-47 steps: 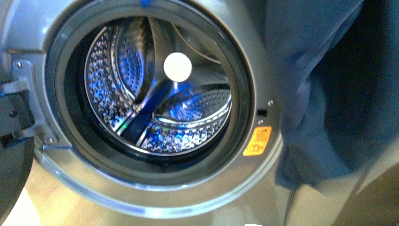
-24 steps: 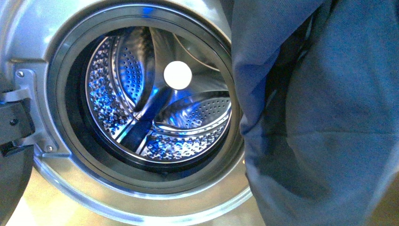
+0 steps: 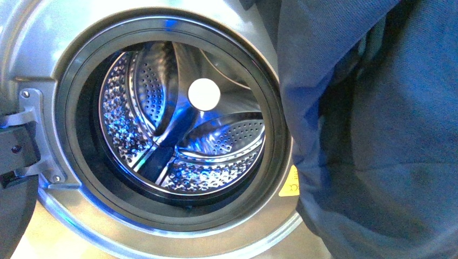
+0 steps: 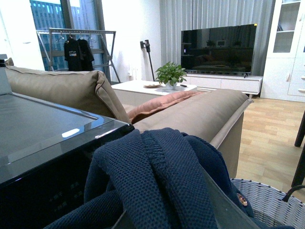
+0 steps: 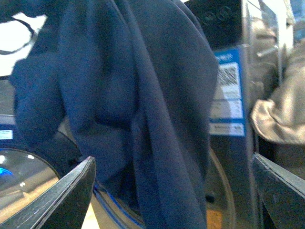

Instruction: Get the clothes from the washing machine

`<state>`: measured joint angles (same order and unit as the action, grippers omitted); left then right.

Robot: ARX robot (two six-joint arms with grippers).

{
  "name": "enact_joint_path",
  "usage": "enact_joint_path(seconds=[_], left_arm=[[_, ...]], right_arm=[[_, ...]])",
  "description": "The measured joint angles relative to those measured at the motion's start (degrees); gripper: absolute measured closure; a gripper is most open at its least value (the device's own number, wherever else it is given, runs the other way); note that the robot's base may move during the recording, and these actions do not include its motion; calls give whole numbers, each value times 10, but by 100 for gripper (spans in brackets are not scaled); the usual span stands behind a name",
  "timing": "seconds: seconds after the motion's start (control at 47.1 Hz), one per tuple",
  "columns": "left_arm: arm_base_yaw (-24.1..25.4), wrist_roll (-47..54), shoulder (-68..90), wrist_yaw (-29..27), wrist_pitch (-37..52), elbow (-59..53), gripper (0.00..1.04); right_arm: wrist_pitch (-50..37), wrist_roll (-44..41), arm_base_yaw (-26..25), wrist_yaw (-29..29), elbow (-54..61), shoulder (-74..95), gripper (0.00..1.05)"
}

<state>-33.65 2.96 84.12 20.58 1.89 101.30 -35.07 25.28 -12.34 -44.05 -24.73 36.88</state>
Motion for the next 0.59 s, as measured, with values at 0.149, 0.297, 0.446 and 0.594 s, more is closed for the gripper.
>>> enact_joint_path(seconds=[0.149, 0.297, 0.446, 0.594], left_arm=[[0, 0, 0, 0, 0, 0, 98], [0, 0, 0, 0, 0, 0, 98], [0, 0, 0, 0, 0, 0, 98], [0, 0, 0, 0, 0, 0, 98]], right_arm=[[-19, 0, 62, 8, -72, 59, 8], [-21, -13, 125, 11, -143, 128, 8], [-27, -15, 164, -2, -193, 178, 8], [-36, -15, 198, -15, -220, 223, 8]])
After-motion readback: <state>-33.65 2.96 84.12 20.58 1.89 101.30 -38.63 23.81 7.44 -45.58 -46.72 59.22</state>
